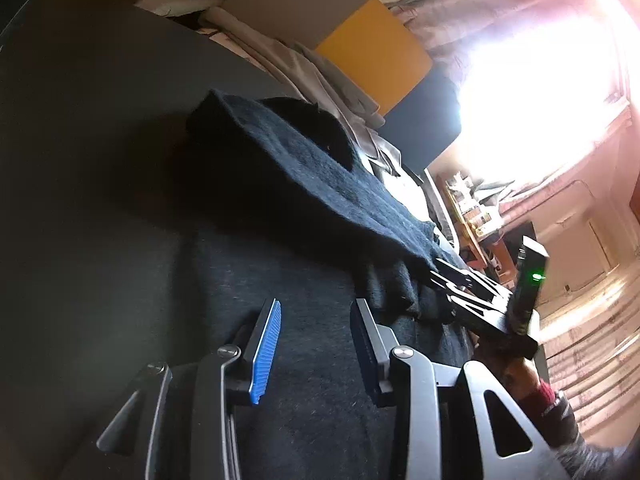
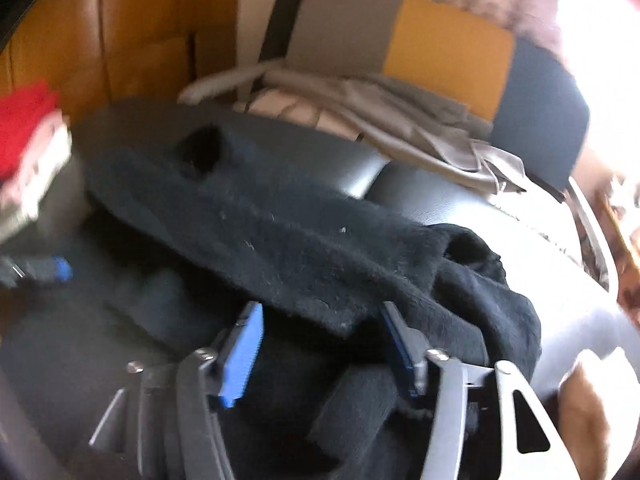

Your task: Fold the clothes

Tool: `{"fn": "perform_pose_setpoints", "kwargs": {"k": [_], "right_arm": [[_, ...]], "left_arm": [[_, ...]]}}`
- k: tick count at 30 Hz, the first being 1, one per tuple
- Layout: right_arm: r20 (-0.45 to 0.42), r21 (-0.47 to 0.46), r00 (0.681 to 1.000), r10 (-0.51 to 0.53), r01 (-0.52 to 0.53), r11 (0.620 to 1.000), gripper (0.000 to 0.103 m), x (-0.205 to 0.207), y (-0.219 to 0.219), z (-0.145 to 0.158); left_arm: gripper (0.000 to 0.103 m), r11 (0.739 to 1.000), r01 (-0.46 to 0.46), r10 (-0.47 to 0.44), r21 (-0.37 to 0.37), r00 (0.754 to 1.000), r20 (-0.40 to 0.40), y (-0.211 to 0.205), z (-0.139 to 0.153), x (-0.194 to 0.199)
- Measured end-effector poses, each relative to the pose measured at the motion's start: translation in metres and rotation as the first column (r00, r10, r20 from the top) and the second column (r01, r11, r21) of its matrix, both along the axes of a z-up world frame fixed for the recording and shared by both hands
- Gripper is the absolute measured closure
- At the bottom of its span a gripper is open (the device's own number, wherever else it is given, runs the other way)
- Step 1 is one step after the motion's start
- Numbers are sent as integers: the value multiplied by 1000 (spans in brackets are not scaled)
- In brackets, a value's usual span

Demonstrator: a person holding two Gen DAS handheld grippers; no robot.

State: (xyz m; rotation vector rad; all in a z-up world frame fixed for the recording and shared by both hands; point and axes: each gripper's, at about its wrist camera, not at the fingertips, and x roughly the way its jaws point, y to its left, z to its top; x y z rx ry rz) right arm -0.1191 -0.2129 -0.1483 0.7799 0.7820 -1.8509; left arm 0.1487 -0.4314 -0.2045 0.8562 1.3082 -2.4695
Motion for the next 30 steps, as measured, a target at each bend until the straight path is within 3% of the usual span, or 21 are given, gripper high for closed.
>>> {"fn": "perform_pose_setpoints", "kwargs": {"k": [1,3,6,8,12,16,21,23,27,28,29,30], "right_arm": [[-10,15,1000,4,-4,1000,69,-4,-1,0],[-1,14,1000,-1,1,1000,96,-13,-2,6],[60,-42,998,-24,26,999,96,-29,1,28],[149,-104,988,-42,58,993,96,-44,0,47],[355,-200,933,-65,143,969,96,-71,0,73],[405,-185,910,-88,176,967,96,-71,16,70],[460,-160,880,-118,213,964,96,-70,37,65],[482,-149,867,-130,228,962,95,-69,46,63],[523,-127,838,-154,255,958,88,-69,62,59],[492,-129,856,-161,255,958,83,-66,67,56],[454,-133,875,-168,253,958,69,-63,71,53],[446,-142,880,-161,248,958,50,-60,75,50]], "left_arm": [[67,1000,-3,3,3,1000,0,-2,0,3],[67,1000,-9,9,0,1000,1,-4,1,8],[67,999,-3,3,-35,1000,-2,-7,7,6],[67,998,-3,2,-64,1000,-2,-12,13,1],[67,991,-73,73,-110,997,-1,-40,28,-5],[66,992,-120,118,-35,992,-52,-72,36,-3],[59,991,-46,56,123,996,-75,-92,30,-21],[57,995,-43,44,92,999,-8,-93,30,-42],[58,997,-50,58,-51,983,175,-81,35,-71],[58,997,-46,58,-66,978,202,-79,35,-76],[58,998,-40,50,-51,976,211,-79,32,-79],[58,999,-41,46,-27,974,223,-81,29,-82]]}}
